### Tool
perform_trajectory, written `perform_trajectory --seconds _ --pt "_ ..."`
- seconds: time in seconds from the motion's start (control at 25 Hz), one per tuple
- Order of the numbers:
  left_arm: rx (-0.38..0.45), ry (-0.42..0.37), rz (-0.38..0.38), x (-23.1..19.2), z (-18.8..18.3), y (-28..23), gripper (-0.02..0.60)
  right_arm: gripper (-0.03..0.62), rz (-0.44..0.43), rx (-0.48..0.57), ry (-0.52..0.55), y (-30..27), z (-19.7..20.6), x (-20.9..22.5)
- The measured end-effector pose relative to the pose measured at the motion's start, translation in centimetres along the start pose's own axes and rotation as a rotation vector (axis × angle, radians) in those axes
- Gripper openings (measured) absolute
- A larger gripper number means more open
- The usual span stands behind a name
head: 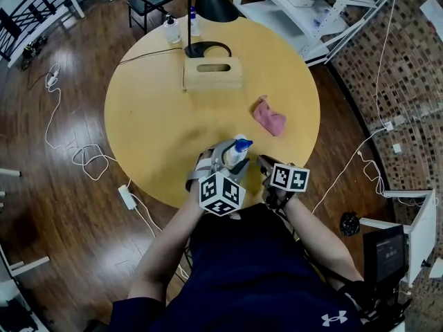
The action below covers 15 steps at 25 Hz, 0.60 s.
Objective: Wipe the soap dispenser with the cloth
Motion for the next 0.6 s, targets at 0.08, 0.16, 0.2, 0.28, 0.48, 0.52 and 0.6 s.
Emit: perform_trajectory --seconds 0.08,0.16,0.2,0.28,0.48,0.52,0.6 --pt "0.059 0.1 -0.039 -0.3 0.3 1.9 0.265 0.06 0.008 0.021 -0.008 2.6 0.2 0.6" --pt "0.101 0.217 -0.092 -0.6 1.5 4.5 0.265 0.042 -0.005 0.03 0.004 4.8 0.5 0.9" --pt "0.116 0.303 -0.108 -0.6 2.4 5.9 0.259 0.024 -0.024 0.031 0.021 5.8 0.7 0.7" --pt "0.16 0.564 -0.095 0.6 4.1 8.8 0.195 0.011 -0.087 0.032 0.084 7.7 1.2 -0.4" --pt "0.204 0.901 -0.15 7.0 5.2 13.5 0.087 0.011 -0.269 0.068 0.272 12.0 3.5 -4.1" --pt "0.189 0.898 -0.186 8.7 4.9 13.8 0.08 0.011 -0.303 0.077 0.301 13.0 4.3 -4.6" --pt "0.189 0.915 -0.264 11.9 3.8 13.8 0.076 0.011 -0.366 0.094 0.325 15.3 6.1 -4.8"
Point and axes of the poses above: the fingertips, and each gripper's own axes: y backward along the fingers, x to its right, z out of its underside, the point moved 3 cm from there along y, backward along the fingers, and after that the axes turned 4 degrees about z, right-handed, at the moved point
